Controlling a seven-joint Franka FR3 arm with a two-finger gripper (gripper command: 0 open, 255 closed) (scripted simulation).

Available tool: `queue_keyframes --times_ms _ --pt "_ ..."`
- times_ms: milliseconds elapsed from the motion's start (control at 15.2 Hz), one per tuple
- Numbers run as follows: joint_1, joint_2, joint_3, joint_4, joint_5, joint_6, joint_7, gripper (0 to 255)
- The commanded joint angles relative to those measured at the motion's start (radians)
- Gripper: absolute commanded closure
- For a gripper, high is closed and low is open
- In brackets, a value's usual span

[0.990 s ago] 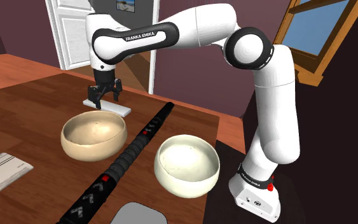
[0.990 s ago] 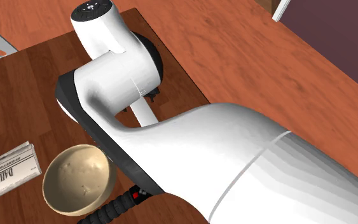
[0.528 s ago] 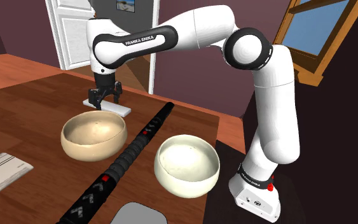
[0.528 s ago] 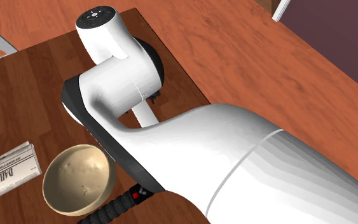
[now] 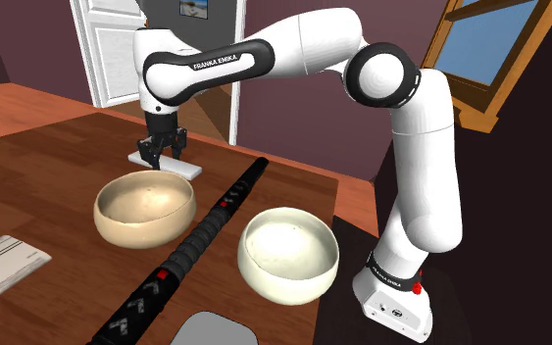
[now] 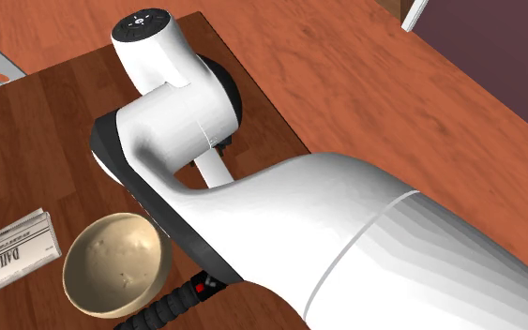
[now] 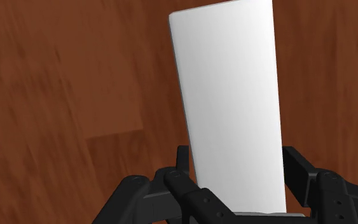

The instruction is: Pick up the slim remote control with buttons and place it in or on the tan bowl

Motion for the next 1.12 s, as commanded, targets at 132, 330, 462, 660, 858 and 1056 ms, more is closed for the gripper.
queue_keyframes --times_ms 132,330,462,660,858,1056 --pt "0.0 0.001 0.0 0.0 0.0 0.0 0.0 255" --pt "0.0 -0.005 0.001 0.018 0.002 -0.024 -0.001 255" --pt "0.001 -0.01 0.002 0.038 0.003 -0.049 -0.003 255" --pt "0.002 -0.015 0.003 0.07 0.005 -0.086 -0.005 255" --pt "0.003 -0.019 0.003 0.105 0.007 -0.125 -0.007 255" --pt "0.005 -0.02 0.004 0.144 0.008 -0.164 -0.009 255"
